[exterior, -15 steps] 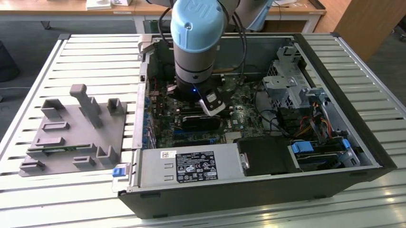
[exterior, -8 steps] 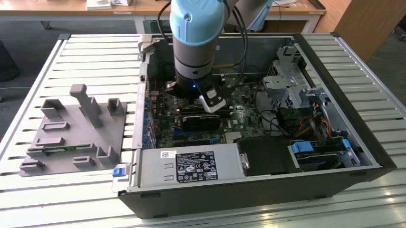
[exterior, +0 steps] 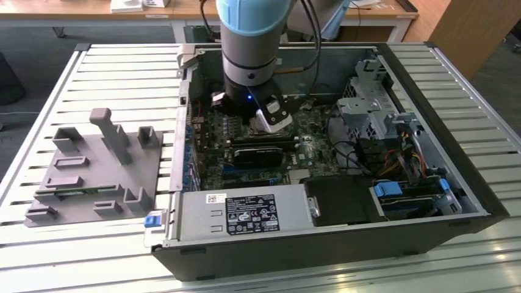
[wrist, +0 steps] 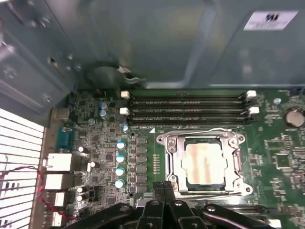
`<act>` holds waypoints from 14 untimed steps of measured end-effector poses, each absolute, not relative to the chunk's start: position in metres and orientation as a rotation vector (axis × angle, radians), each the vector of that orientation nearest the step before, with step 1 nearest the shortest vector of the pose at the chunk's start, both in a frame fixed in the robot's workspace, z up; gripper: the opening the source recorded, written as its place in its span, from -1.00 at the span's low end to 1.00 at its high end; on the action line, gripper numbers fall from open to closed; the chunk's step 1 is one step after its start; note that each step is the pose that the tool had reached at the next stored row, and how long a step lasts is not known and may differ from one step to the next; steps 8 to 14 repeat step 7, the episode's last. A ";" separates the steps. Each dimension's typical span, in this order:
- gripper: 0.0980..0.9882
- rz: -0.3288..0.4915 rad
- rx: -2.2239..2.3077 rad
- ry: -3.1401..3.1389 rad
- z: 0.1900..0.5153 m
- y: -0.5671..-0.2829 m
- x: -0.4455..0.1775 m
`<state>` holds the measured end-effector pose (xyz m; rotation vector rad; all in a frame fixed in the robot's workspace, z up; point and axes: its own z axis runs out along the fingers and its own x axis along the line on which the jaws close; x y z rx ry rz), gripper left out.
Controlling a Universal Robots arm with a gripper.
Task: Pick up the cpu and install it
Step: 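Install the second cpu locking lever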
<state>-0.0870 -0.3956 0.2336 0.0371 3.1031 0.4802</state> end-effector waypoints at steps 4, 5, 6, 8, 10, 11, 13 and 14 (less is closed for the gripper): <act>-0.98 0.481 0.037 3.103 0.245 -0.396 -0.087; -0.98 0.482 0.037 3.103 0.248 -0.396 -0.087; -0.98 0.485 0.037 3.103 0.249 -0.396 -0.087; -0.98 0.488 0.037 3.102 0.249 -0.396 -0.087; -0.98 0.488 0.037 3.102 0.249 -0.396 -0.087; -0.98 0.488 0.037 3.102 0.249 -0.396 -0.087; -0.98 0.488 0.037 3.102 0.249 -0.396 -0.087; -0.98 0.488 0.037 3.102 0.249 -0.396 -0.087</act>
